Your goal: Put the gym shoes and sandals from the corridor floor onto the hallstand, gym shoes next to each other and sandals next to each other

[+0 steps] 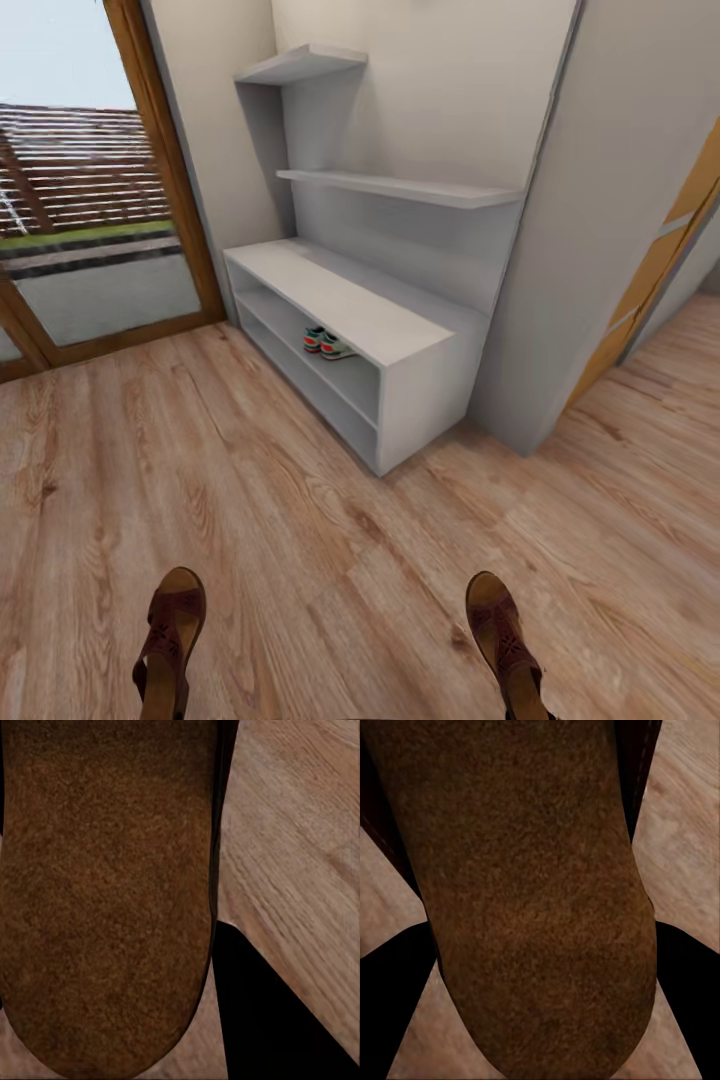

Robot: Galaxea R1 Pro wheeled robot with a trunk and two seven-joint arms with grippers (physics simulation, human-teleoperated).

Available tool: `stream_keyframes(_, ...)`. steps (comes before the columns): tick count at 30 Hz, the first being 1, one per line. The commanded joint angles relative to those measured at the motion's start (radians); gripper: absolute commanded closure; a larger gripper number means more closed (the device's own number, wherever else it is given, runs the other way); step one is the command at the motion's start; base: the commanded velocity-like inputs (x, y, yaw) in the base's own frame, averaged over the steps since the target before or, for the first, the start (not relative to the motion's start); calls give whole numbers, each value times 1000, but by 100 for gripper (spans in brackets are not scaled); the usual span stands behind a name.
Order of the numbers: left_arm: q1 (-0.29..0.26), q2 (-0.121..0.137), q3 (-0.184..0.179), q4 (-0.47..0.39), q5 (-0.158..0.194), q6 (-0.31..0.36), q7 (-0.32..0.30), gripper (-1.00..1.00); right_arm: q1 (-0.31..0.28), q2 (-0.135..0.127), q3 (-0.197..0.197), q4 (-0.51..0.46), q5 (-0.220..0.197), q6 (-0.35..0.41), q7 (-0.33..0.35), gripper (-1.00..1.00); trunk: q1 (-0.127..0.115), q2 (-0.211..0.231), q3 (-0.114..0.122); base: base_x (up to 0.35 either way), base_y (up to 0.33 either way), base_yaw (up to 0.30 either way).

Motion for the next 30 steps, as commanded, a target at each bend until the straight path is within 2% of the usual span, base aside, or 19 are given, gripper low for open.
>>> stream_keyframes(1, 0, 0, 2, 0, 2, -1, -8, 100, -1, 1, -9, -2, 1, -3, 10, 100, 0, 0, 0, 0, 308, 273)
stream_keyframes(21, 0, 0, 2, 0, 2, 0, -8, 100, 0, 1, -9, -2, 1, -3, 10, 100, 0, 0, 15, 4, 309, 269)
stream_keyframes(30, 0, 0, 2, 0, 1, 0, -8, 100, -1, 1, -10, -2, 1, -3, 10, 100, 0, 0, 22, 145, 318, 254)
